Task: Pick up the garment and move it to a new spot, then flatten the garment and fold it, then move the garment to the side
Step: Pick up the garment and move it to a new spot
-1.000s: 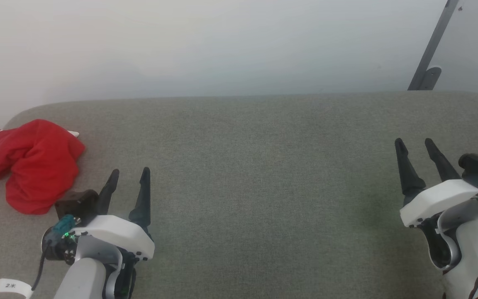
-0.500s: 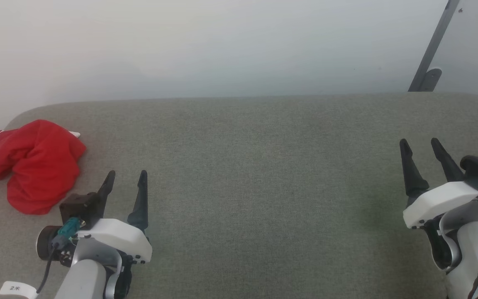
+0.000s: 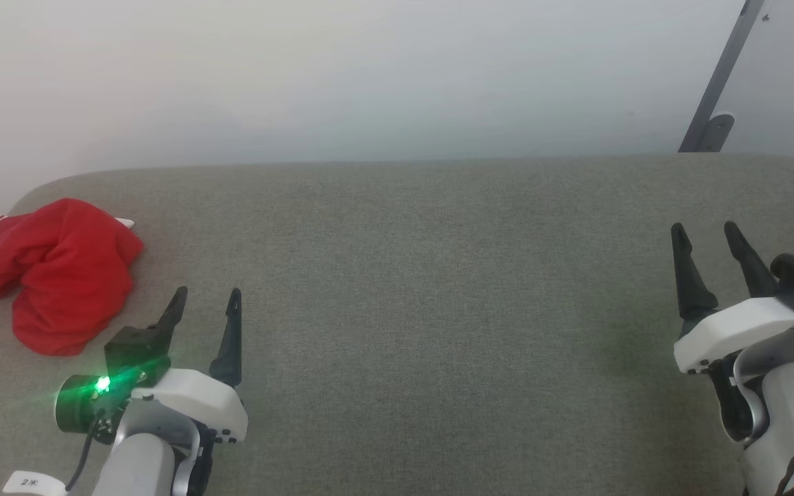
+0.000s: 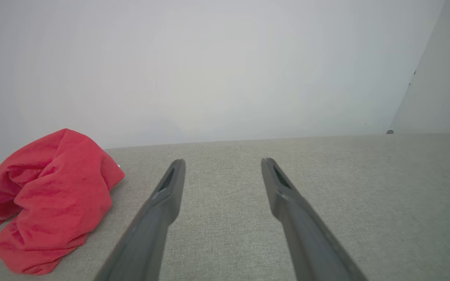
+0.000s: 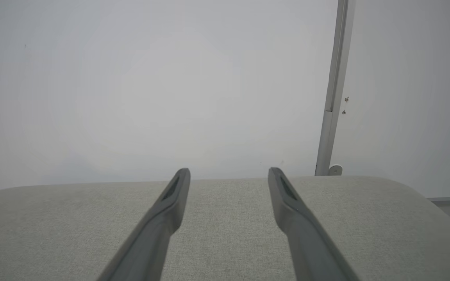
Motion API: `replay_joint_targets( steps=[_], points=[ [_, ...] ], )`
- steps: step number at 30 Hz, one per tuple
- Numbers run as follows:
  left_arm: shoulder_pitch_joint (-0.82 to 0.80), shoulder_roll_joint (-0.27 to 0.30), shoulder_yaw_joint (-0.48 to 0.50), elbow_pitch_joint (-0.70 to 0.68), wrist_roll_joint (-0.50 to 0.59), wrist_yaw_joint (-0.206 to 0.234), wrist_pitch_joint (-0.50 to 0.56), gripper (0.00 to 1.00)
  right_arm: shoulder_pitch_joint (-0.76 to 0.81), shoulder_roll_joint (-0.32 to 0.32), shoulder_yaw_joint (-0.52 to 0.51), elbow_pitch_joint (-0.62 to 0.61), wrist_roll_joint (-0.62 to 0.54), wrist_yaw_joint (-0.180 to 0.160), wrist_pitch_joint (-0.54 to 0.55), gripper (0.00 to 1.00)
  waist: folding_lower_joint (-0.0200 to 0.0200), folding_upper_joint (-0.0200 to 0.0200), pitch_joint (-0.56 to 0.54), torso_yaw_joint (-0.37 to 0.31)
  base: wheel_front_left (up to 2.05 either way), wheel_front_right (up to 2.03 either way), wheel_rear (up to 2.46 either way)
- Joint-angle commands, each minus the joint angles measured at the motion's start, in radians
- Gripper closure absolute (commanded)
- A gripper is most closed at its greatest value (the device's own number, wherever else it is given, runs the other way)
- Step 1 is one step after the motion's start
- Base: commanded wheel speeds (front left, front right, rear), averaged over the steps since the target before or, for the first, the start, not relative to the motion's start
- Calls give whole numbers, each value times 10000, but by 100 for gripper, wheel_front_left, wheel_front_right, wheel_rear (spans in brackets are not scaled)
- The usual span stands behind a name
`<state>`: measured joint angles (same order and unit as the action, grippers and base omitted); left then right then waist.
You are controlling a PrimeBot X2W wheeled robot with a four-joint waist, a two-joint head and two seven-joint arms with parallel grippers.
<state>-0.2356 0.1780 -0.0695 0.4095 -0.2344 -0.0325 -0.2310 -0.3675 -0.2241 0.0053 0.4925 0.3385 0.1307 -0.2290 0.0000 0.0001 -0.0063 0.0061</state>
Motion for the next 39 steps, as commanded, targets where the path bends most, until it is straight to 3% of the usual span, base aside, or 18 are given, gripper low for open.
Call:
replay_joint_targets(
  steps=[1, 14, 21, 29, 39],
  points=[
    [-244, -31, 37, 45, 218, -77, -84, 0, -156, -21, -4, 25, -121, 0, -112, 0, 0, -1, 4, -1, 0, 0, 0],
    [-438, -244, 420, 350, 878, -434, -315, 0, -232, 1, -144, 210, -298, 0, -332, 0, 0, -1, 12, 71, 0, 0, 0],
    [-529, -343, 509, 456, 1114, -482, -353, 0, -105, -28, -184, 240, -237, 0, -372, 0, 0, -1, 45, 445, 0, 0, 0],
    [-198, -521, 742, 244, 1374, -95, -353, 0, 77, -131, 45, 122, -300, 0, -372, 0, 0, -1, 135, 1692, 0, 0, 0],
    [159, -758, 1014, 38, 1495, 42, -353, 0, -8, 101, 487, 198, -389, 0, -372, 0, 0, -1, 129, 3636, 0, 0, 0]
  ],
)
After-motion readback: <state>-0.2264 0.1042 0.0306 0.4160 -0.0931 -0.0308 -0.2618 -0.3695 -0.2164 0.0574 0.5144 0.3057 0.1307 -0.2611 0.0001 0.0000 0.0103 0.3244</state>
